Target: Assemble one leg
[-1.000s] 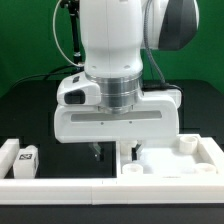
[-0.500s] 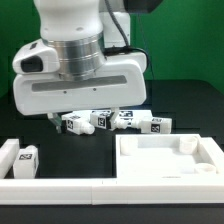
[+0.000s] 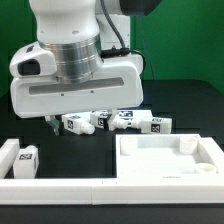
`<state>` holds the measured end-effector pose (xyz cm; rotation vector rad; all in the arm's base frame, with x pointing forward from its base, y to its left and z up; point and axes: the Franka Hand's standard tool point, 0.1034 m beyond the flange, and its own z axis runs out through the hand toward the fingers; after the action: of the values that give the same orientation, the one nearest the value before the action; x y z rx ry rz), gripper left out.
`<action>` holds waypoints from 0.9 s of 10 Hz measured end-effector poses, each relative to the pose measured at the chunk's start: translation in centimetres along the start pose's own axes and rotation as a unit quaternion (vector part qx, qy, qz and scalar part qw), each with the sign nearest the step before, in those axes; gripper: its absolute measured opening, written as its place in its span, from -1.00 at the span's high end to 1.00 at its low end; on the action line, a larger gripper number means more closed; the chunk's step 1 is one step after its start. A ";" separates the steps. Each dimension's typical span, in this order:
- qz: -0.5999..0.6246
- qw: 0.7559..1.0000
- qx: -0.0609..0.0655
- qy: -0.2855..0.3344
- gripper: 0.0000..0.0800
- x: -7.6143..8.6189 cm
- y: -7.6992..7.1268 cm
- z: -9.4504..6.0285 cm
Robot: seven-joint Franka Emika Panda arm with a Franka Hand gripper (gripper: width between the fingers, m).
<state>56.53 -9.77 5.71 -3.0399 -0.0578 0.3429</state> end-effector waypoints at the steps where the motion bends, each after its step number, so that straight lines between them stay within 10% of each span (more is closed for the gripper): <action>1: 0.004 1.000 -0.007 -0.021 -0.62 0.9 2.1 -0.8; 3: -0.018 0.999 -0.017 -0.033 -0.62 4.1 4.8 -2.3; 7: -0.031 0.989 -0.004 -0.141 -0.62 2.8 5.7 -1.2; 9: -0.040 0.972 -0.019 -0.232 -0.62 2.8 7.8 -0.7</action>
Offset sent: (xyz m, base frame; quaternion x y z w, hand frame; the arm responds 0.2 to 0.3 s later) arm 0.0271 -0.0420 -0.0073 0.0197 0.0263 -0.0836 0.9960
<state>59.61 -17.51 5.15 -2.9100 -0.2164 1.0464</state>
